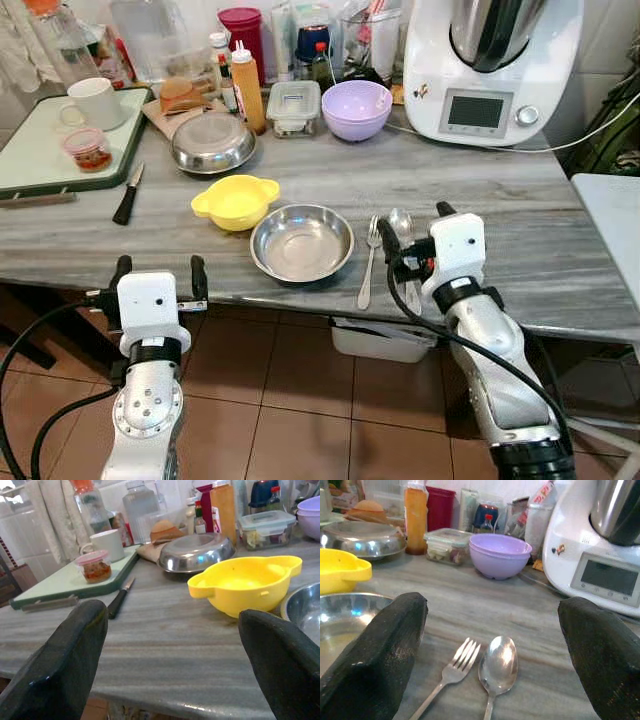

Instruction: Setting the table

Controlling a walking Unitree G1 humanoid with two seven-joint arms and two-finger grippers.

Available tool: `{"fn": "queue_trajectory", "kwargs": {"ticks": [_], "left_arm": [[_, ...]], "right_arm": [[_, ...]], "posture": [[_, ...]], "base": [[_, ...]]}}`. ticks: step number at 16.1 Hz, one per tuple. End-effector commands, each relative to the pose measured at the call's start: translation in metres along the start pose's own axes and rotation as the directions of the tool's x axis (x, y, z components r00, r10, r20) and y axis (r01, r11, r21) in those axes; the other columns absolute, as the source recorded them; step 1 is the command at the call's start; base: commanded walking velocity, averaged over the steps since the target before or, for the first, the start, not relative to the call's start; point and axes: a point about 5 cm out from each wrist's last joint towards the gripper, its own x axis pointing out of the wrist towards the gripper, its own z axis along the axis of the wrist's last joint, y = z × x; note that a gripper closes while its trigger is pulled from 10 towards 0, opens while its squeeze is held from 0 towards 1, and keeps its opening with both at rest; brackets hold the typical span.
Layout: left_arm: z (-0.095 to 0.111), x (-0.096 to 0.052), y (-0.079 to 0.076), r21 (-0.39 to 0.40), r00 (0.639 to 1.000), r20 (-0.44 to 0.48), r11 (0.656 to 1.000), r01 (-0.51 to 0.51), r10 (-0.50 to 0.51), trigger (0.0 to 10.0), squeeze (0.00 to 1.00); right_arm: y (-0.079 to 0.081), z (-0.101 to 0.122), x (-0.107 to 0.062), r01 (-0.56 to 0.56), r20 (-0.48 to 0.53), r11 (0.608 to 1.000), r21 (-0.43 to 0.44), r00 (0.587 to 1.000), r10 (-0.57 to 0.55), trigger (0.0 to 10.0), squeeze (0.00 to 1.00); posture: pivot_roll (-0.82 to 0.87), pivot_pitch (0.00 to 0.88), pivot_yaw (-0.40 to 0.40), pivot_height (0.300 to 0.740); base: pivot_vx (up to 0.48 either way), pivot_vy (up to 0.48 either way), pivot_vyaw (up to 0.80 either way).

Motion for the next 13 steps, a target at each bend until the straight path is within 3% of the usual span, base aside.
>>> {"fn": "queue_trajectory", "kwargs": {"ticks": [1,3,6,13], "left_arm": [[-0.0003,0.0016,-0.0006,-0.011,1.000,0.001,1.000,-0.016,0.016,10.0,0.00],[0.0007,0.0010,-0.0050,-0.010,1.000,0.004,1.000,0.004,-0.004,10.0,0.00],[-0.0016,0.0048,0.0016,0.002,1.000,0.002,1.000,0.006,-0.006,10.0,0.00],[-0.0038,0.0053,-0.0047,-0.024,1.000,0.000,1.000,0.013,-0.013,10.0,0.00]], "right_arm": [[-0.0036,0.0033,-0.0015,-0.016,0.014,1.000,-0.022,1.000,0.016,10.0,0.00],[-0.0087,-0.0020,-0.0021,0.010,-0.006,1.000,-0.013,1.000,-0.010,10.0,0.00],[0.0000,0.0006,0.0003,0.007,0.005,1.000,0.006,1.000,-0.008,10.0,0.00],[0.0010,-0.0021,0.0027,-0.006,-0.003,1.000,0.013,1.000,0.006,10.0,0.00]], "posture": [[-0.09,0.070,0.046,0.740],[-0.08,0.073,0.053,0.740],[-0.08,0.074,0.063,0.740],[-0.08,0.065,0.051,0.740]], "base": [[0.000,0.000,0.00],[0.000,0.000,0.00],[0.000,0.000,0.00],[0.000,0.000,0.00]]}}
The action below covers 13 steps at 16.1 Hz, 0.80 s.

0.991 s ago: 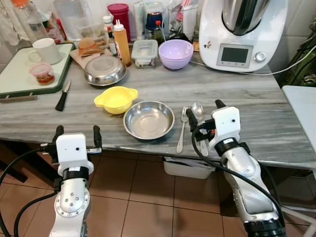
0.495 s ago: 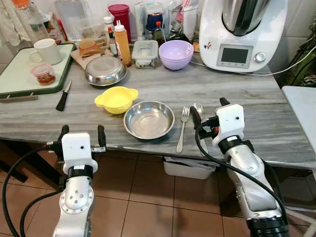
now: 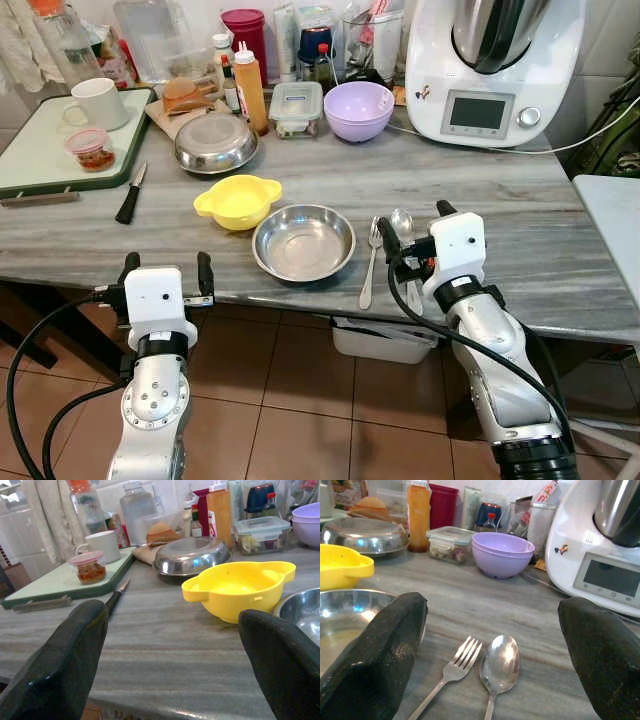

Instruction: Setting the table

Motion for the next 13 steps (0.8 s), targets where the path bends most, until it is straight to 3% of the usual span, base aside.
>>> {"fn": "queue_trajectory", "kwargs": {"ticks": [1,13], "left_arm": [[-0.0034,-0.0001,0.0014,0.001,1.000,-0.010,1.000,-0.001,0.001,10.0,0.00],[-0.0040,0.0003,0.0028,0.009,1.000,-0.006,1.000,-0.012,0.012,10.0,0.00]], "right_arm": [[0.0014,0.0017,0.0017,-0.009,0.011,1.000,0.008,1.000,0.009,10.0,0.00],[0.0046,-0.0016,0.0025,-0.031,-0.010,0.999,0.030,0.999,0.032,10.0,0.00]], "posture": [[-0.08,0.065,0.051,0.740],[-0.08,0.072,0.048,0.740]], "base": [[0.000,0.000,0.00],[0.000,0.000,0.00]]}}
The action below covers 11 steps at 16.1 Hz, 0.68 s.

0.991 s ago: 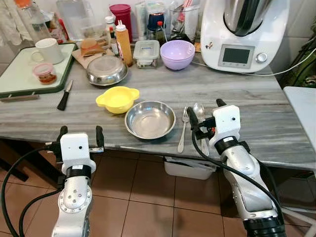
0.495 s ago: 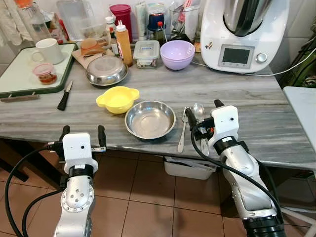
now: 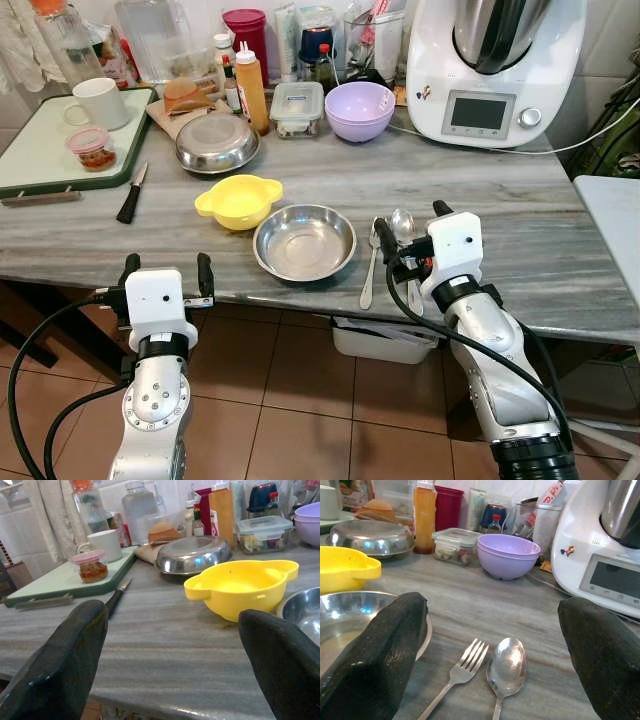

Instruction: Setting the table

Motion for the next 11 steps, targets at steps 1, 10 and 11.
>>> {"fn": "queue_trajectory", "kwargs": {"ticks": [1,10,11], "left_arm": [[-0.002,0.001,0.002,0.008,1.000,-0.010,1.000,-0.007,0.007,10.0,0.00],[0.003,0.006,0.005,-0.015,0.999,-0.003,0.999,-0.032,0.032,10.0,0.00],[0.006,0.006,0.006,-0.002,0.999,0.020,0.999,-0.042,0.042,10.0,0.00]], "right_arm": [[0.004,-0.005,0.001,-0.015,-0.031,0.999,0.041,0.999,0.016,10.0,0.00],[0.004,-0.006,0.007,0.016,-0.052,0.995,0.103,0.999,-0.011,10.0,0.00],[0.007,-0.005,0.008,-0.001,-0.047,0.995,0.099,0.999,0.005,10.0,0.00]], "posture": [[-0.08,0.072,0.048,0.740],[-0.06,0.080,0.042,0.740],[-0.06,0.079,0.041,0.740]], "base": [[0.000,0.000,0.00],[0.000,0.000,0.00],[0.000,0.000,0.00]]}}
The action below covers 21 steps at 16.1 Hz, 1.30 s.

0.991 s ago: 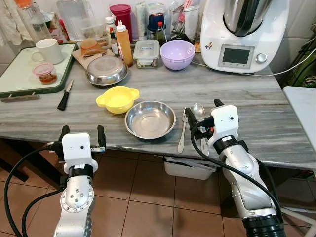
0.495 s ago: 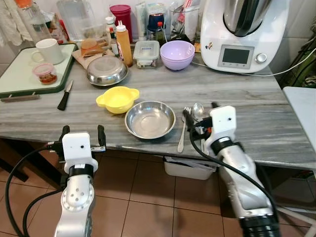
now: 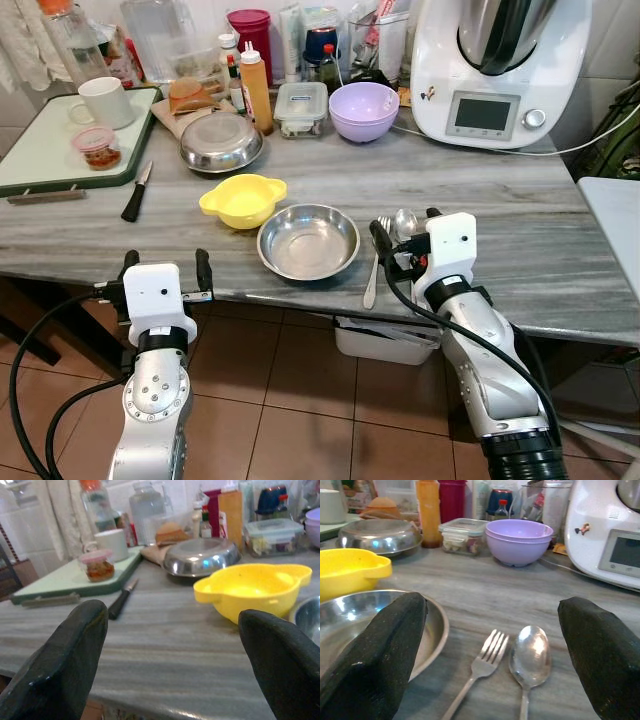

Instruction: Setting the table

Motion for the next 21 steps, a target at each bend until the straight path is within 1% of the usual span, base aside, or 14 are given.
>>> {"fn": "queue_trajectory", "kwargs": {"ticks": [1,2,5,6,7,8,10,12,13,16,17,19,21], "left_arm": [[0.003,-0.001,0.007,0.007,0.999,0.013,0.999,-0.043,0.043,10.0,0.00],[0.002,-0.001,0.006,0.004,0.999,0.010,0.999,-0.045,0.045,10.0,0.00],[0.001,-0.003,0.004,-0.001,0.999,0.004,0.999,-0.051,0.051,10.0,0.00],[0.002,-0.003,0.004,-0.042,0.998,-0.013,0.997,-0.060,0.060,10.0,0.00],[0.003,-0.002,0.005,-0.075,0.997,-0.017,0.995,-0.073,0.072,10.0,0.00],[0.005,-0.002,0.005,-0.068,0.998,-0.007,0.995,-0.069,0.069,10.0,0.00],[0.000,-0.005,0.005,-0.053,0.998,-0.018,0.996,-0.065,0.064,10.0,0.00],[0.002,-0.005,0.006,-0.043,0.998,-0.013,0.997,-0.068,0.068,10.0,0.00],[0.004,-0.003,0.006,-0.048,0.998,-0.009,0.997,-0.068,0.067,10.0,0.00],[0.007,0.002,0.005,-0.044,0.999,0.003,0.998,-0.049,0.050,10.0,0.00],[0.008,0.004,0.008,-0.042,0.999,0.007,0.998,-0.050,0.050,10.0,0.00],[0.005,0.002,0.011,-0.040,0.998,-0.008,0.997,-0.066,0.065,10.0,0.00],[0.006,0.001,0.011,-0.035,0.998,-0.004,0.997,-0.065,0.065,10.0,0.00]], "right_arm": [[0.004,0.005,0.003,-0.025,0.012,1.000,0.000,1.000,0.025,10.0,0.00],[0.006,0.006,0.005,-0.037,0.015,0.999,-0.009,0.999,0.037,10.0,0.00],[0.010,0.006,0.007,-0.061,0.009,0.998,-0.001,0.998,0.061,10.0,0.00],[0.011,0.006,0.008,-0.066,-0.001,0.997,0.030,0.998,0.066,10.0,0.00],[0.014,0.008,0.010,-0.083,0.010,0.996,0.036,0.997,0.083,10.0,0.00],[0.016,0.010,0.011,-0.091,0.016,0.995,0.039,0.996,0.091,10.0,0.00],[0.018,0.011,0.012,-0.102,0.023,0.994,0.034,0.995,0.101,10.0,0.00],[0.016,0.011,0.012,-0.096,0.024,0.994,0.043,0.995,0.095,10.0,0.00],[0.013,0.012,0.013,-0.084,0.028,0.995,0.045,0.996,0.083,10.0,0.00],[0.013,0.015,0.015,-0.076,0.039,0.996,0.037,0.996,0.075,10.0,0.00],[0.009,0.014,0.014,-0.053,0.036,0.998,0.033,0.998,0.052,10.0,0.00],[0.005,0.009,0.010,-0.028,0.021,0.999,0.043,0.999,0.027,10.0,0.00],[0.003,0.008,0.009,-0.024,0.019,0.999,0.049,1.000,0.023,10.0,0.00]], "posture": [[-0.06,0.081,0.036,0.740],[-0.06,0.080,0.030,0.740],[-0.06,0.082,0.021,0.740],[-0.06,0.084,0.019,0.740],[-0.05,0.085,0.014,0.740],[-0.05,0.082,0.011,0.740],[-0.05,0.078,0.011,0.740],[-0.05,0.073,0.016,0.740],[-0.05,0.073,0.023,0.740],[-0.06,0.068,0.035,0.740],[-0.06,0.079,0.042,0.740],[-0.06,0.073,0.046,0.740],[-0.06,0.071,0.049,0.740]], "base": [[0.000,0.000,0.00],[0.000,0.000,0.00],[0.000,0.000,0.00],[0.000,0.000,0.00],[0.000,0.000,0.00],[0.000,0.000,0.00],[0.000,0.000,0.00],[0.000,0.000,0.00],[0.000,0.000,0.00],[0.000,0.000,0.00],[0.000,0.000,0.00],[0.000,0.000,0.00],[0.000,0.000,0.00]]}}
